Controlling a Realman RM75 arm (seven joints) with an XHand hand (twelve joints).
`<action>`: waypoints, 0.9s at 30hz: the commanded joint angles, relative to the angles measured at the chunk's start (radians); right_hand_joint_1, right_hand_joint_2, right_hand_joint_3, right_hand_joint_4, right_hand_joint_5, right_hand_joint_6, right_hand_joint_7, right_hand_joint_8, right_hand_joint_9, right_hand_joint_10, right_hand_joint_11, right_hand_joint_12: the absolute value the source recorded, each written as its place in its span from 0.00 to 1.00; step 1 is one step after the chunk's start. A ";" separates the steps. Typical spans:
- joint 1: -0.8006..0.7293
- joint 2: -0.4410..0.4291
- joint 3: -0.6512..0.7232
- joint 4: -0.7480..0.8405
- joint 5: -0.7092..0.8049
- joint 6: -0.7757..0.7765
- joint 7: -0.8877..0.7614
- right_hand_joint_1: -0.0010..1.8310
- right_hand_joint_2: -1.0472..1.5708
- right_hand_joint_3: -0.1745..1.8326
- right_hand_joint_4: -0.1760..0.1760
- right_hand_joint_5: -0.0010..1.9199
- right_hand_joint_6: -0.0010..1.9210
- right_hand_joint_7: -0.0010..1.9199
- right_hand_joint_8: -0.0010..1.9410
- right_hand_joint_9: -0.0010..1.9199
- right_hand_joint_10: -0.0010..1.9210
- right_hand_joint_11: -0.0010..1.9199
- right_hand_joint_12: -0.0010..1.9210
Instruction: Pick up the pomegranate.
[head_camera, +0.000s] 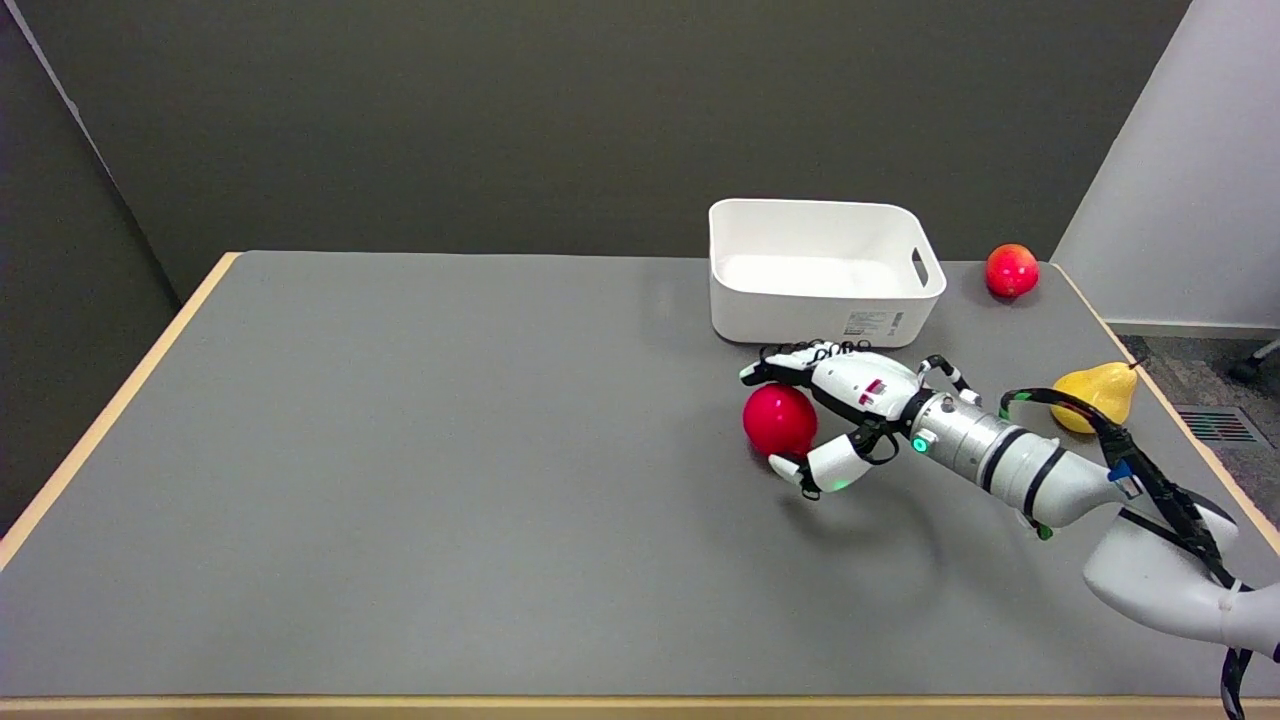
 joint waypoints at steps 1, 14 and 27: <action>0.010 -0.007 -0.009 -0.017 -0.004 0.017 -0.004 0.43 0.63 0.57 0.63 0.14 0.25 0.20 0.20 0.16 0.46 0.10 0.71; 0.026 -0.041 -0.001 -0.061 -0.061 0.119 -0.006 0.52 0.69 0.55 0.62 0.21 0.49 0.33 0.41 0.32 0.63 0.24 0.84; 0.040 -0.047 0.019 -0.055 -0.109 0.123 -0.006 0.64 0.84 0.20 0.23 0.30 0.82 0.45 0.66 0.43 0.69 0.38 0.93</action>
